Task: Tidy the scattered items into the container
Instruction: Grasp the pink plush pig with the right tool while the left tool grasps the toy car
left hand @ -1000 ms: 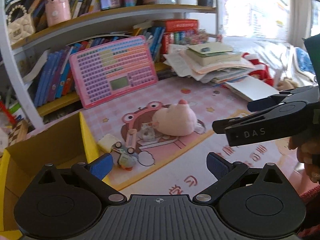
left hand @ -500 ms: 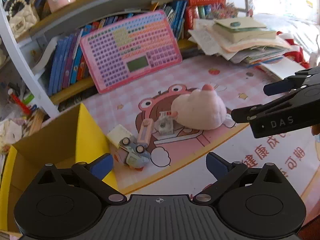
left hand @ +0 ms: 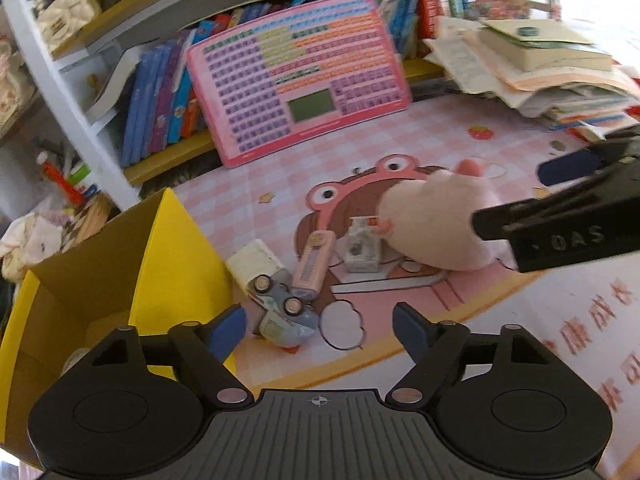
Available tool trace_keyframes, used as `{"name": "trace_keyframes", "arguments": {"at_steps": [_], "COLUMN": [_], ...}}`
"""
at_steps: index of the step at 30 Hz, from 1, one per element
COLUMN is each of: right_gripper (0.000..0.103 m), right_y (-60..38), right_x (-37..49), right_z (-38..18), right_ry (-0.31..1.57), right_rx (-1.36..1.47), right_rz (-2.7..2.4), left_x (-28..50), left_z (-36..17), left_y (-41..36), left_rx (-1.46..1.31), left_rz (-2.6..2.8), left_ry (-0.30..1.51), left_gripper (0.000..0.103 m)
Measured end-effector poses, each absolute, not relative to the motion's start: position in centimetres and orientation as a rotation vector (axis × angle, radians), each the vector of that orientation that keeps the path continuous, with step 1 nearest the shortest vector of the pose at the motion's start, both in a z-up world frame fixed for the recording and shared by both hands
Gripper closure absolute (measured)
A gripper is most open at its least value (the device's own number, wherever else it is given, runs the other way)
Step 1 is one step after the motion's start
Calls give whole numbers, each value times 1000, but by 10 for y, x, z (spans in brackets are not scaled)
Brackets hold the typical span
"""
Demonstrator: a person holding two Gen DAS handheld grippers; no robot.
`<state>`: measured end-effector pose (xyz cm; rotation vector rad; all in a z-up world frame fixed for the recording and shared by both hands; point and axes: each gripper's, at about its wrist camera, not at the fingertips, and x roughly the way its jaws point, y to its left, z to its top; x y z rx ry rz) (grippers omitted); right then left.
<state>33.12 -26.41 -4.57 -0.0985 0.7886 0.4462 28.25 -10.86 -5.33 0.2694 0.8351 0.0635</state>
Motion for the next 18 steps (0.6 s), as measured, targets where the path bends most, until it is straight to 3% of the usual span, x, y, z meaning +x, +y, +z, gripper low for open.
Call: {"name": "trace_keyframes", "arguments": {"at_steps": [4, 18], "right_gripper": [31, 31], "right_y": [-261, -249], "right_x": [341, 360], "right_z": [-50, -62], "right_ry": [798, 821], "right_rx": [-100, -116], "right_rz": [450, 525], "left_x": [297, 324], "left_z": [-58, -82], "left_y": [-105, -98], "left_rx": [246, 216], "left_rz": [136, 218], "left_ry": [834, 880], "left_gripper": [24, 24]}}
